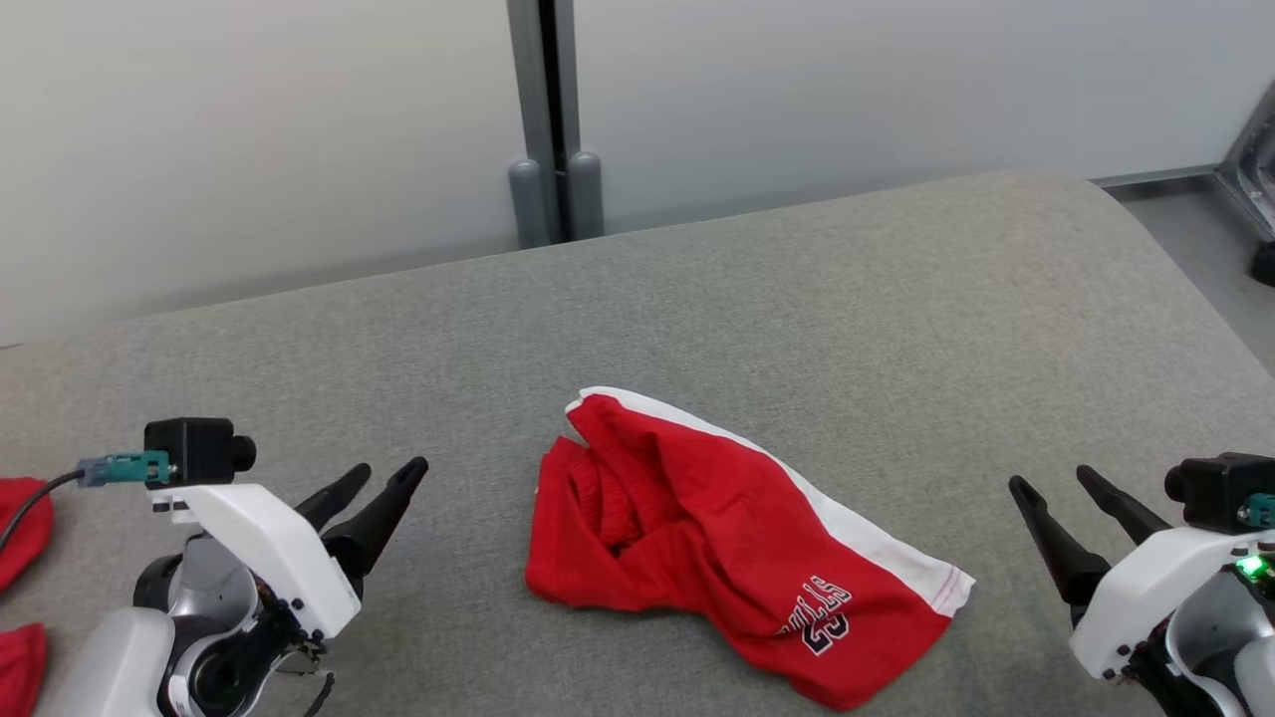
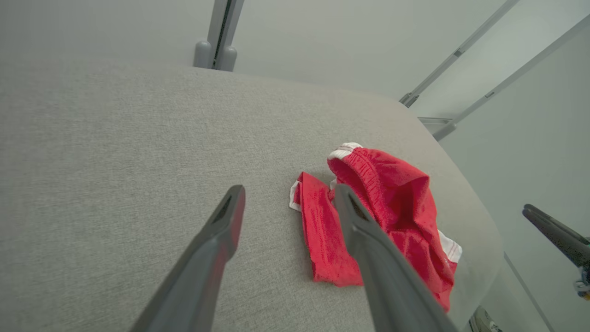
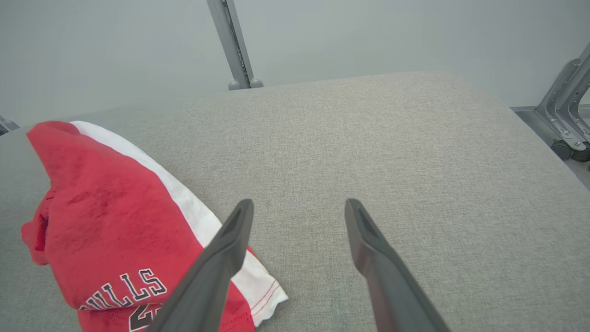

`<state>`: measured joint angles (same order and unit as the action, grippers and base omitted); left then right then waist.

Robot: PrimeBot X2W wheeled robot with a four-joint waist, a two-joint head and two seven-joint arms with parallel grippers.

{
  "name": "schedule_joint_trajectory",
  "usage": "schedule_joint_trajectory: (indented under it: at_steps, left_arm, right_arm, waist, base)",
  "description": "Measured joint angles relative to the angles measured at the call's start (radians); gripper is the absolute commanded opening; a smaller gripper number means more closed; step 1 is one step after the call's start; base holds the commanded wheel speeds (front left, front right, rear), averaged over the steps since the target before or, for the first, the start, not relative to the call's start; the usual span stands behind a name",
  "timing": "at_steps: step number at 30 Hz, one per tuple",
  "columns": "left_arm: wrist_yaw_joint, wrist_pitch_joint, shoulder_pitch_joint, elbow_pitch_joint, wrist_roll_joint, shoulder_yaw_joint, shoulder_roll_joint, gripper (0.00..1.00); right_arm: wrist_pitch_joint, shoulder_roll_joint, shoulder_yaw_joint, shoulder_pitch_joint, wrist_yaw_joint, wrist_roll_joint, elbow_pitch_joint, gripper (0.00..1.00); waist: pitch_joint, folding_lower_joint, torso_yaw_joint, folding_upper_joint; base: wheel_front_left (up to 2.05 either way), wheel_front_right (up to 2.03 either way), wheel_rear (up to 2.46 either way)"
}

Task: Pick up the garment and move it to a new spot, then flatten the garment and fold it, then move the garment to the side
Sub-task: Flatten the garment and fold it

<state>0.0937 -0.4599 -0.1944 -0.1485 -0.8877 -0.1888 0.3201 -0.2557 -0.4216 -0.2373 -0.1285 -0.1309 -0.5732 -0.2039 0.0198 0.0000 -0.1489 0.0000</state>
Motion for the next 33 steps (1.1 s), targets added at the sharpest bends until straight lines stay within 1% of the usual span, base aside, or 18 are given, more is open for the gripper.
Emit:
schedule_joint_trajectory:
  at_steps: [4,9,14,19,22,26,30,31,32,33]
  left_arm:
    - [0.018,-0.144,-0.056,-0.071,-0.116,-0.022,0.000,1.00]
    - [0.029,-0.245,-0.133,-0.151,-0.224,-0.033,0.004,1.00]
    - [0.031,-0.297,-0.202,-0.220,-0.302,-0.025,-0.012,1.00]
    - [0.033,-0.324,-0.275,-0.312,-0.347,-0.008,-0.007,1.00]
    - [0.033,-0.353,-0.306,-0.358,-0.393,0.005,-0.019,1.00]
    - [0.033,-0.419,-0.326,-0.375,-0.462,0.013,-0.041,1.00]
    - [0.033,-0.418,-0.332,-0.377,-0.462,0.017,-0.029,1.00]
    - [0.033,-0.411,-0.335,-0.378,-0.462,0.019,-0.031,0.95]
    - [0.033,-0.407,-0.338,-0.377,-0.465,0.021,-0.035,0.49]
    - [0.033,-0.397,-0.341,-0.375,-0.466,0.022,-0.040,0.11]
  right_arm:
    - [0.058,0.058,0.003,-0.014,0.000,0.027,0.013,1.00]
    - [0.110,0.101,-0.006,-0.044,0.000,0.041,-0.002,1.00]
    - [0.132,0.124,-0.035,-0.078,0.000,0.041,-0.015,1.00]
    - [0.160,0.140,-0.064,-0.123,0.000,0.038,-0.040,1.00]
    - [0.174,0.150,-0.081,-0.140,0.000,0.029,-0.057,1.00]
    - [0.190,0.151,-0.094,-0.148,0.000,0.020,-0.079,1.00]
    - [0.203,0.151,-0.101,-0.159,0.000,0.019,-0.100,1.00]
    - [0.203,0.153,-0.104,-0.160,0.000,0.018,-0.103,1.00]
    - [0.204,0.156,-0.108,-0.162,0.000,0.016,-0.109,1.00]
    - [0.206,0.157,-0.111,-0.164,0.000,0.014,-0.112,1.00]
  waist:
    - [0.020,0.0000,-0.045,0.0000]
    - [0.057,0.0001,-0.102,0.0000]
    - [0.091,0.0000,-0.141,0.0000]
    - [0.134,0.0000,-0.186,0.0000]
    - [0.153,0.0001,-0.209,0.0000]
    - [0.167,0.0000,-0.228,0.0000]
    - [0.169,0.0000,-0.232,0.0000]
    - [0.168,0.0001,-0.233,0.0000]
    - [0.168,0.0000,-0.233,0.0000]
    - [0.168,0.0000,-0.233,0.0000]
  base:
    - [0.00,0.00,0.00]
    - [0.00,0.00,0.00]
    - [0.00,0.00,0.00]
    - [0.00,0.00,0.00]
    - [0.00,0.00,0.00]
    - [0.00,0.00,0.00]
    - [0.00,0.00,0.00]
    - [0.00,0.00,0.00]
    - [0.00,0.00,0.00]
    - [0.00,0.00,0.00]
